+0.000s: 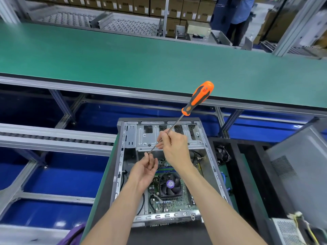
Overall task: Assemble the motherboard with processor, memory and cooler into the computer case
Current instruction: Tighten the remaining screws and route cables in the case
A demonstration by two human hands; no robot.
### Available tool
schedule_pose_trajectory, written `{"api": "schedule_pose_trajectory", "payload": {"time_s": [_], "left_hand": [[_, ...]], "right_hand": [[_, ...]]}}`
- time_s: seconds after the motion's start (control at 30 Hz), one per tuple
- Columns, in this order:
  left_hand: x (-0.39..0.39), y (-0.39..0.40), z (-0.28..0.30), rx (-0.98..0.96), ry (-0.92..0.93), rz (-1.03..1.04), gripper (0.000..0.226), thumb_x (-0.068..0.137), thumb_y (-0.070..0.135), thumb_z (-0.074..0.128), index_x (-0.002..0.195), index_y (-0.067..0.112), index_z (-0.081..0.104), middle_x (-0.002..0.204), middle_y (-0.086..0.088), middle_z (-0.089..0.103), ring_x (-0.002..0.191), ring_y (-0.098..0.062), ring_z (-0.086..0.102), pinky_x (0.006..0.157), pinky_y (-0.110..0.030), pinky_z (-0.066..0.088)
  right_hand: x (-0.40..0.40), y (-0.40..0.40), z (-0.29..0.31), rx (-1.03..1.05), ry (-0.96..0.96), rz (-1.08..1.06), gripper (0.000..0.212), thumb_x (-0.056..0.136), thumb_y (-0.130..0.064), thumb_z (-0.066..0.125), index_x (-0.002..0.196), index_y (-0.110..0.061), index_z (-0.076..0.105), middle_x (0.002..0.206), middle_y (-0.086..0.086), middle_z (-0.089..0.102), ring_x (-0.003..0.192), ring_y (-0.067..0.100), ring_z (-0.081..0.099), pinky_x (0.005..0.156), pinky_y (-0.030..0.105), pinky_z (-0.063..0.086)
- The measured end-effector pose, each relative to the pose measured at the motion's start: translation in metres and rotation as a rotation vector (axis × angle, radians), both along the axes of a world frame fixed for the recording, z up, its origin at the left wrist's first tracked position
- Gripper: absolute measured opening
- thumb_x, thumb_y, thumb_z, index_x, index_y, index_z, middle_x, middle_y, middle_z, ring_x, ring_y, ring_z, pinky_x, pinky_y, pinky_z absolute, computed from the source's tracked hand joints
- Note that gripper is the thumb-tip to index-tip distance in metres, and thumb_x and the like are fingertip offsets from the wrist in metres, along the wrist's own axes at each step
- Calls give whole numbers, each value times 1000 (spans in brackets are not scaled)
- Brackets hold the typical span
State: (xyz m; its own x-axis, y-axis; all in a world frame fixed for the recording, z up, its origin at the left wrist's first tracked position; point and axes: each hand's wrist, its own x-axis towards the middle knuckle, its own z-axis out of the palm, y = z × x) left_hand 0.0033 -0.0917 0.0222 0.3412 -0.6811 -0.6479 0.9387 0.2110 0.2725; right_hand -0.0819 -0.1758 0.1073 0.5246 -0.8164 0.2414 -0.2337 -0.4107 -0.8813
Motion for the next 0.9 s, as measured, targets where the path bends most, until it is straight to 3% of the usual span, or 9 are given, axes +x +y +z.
{"api": "schedule_pose_trajectory", "payload": {"time_s": [0.17, 0.37, 0.5, 0.63, 0.77, 0.9], "left_hand": [[1, 2, 0, -17, -27, -25, 14, 98, 17, 59, 101, 4, 64, 78, -4, 70, 69, -8, 68, 76, -30, 56], [2, 6, -6, 98, -17, -24, 36, 106, 25, 41, 111, -3, 63, 111, -19, 68, 101, -25, 65, 78, -34, 53], [4, 4, -8, 300, -183, 11, 20, 102, 9, 46, 107, 2, 64, 99, -16, 69, 91, -23, 67, 70, -29, 52], [4, 6, -7, 335, -224, 14, 13, 98, 7, 52, 103, 4, 63, 85, -13, 74, 79, -21, 72, 59, -25, 55], [4, 6, -7, 362, -287, 36, 9, 91, 3, 58, 98, 1, 64, 72, -14, 75, 61, -18, 73, 48, -23, 55], [-1, 4, -6, 400, -698, -92, 23, 77, -3, 63, 94, 7, 75, 73, -17, 74, 61, -24, 71, 54, -30, 56]], "right_hand": [[1, 3, -3, 3, 14, 11, 31, 101, -12, 46, 77, -6, 66, 63, 0, 68, 60, 9, 70, 64, 40, 61], [-2, 1, -3, 28, 27, -12, 33, 102, -12, 46, 79, -5, 67, 66, 1, 69, 61, 9, 70, 67, 41, 61], [-4, 3, -6, 5, 75, 4, 32, 102, -11, 46, 78, -4, 67, 66, 1, 69, 61, 8, 69, 68, 38, 59], [-3, 10, -14, 12, 132, 33, 31, 101, -15, 48, 78, -8, 67, 65, 1, 69, 63, 12, 68, 70, 38, 57], [-2, 15, -23, 20, 167, 55, 32, 102, -20, 48, 78, -10, 66, 65, 0, 69, 63, 6, 68, 69, 37, 57], [-1, 16, -26, 7, 187, 61, 29, 101, -20, 48, 78, -13, 65, 65, 0, 69, 63, 8, 68, 69, 37, 56]]}}
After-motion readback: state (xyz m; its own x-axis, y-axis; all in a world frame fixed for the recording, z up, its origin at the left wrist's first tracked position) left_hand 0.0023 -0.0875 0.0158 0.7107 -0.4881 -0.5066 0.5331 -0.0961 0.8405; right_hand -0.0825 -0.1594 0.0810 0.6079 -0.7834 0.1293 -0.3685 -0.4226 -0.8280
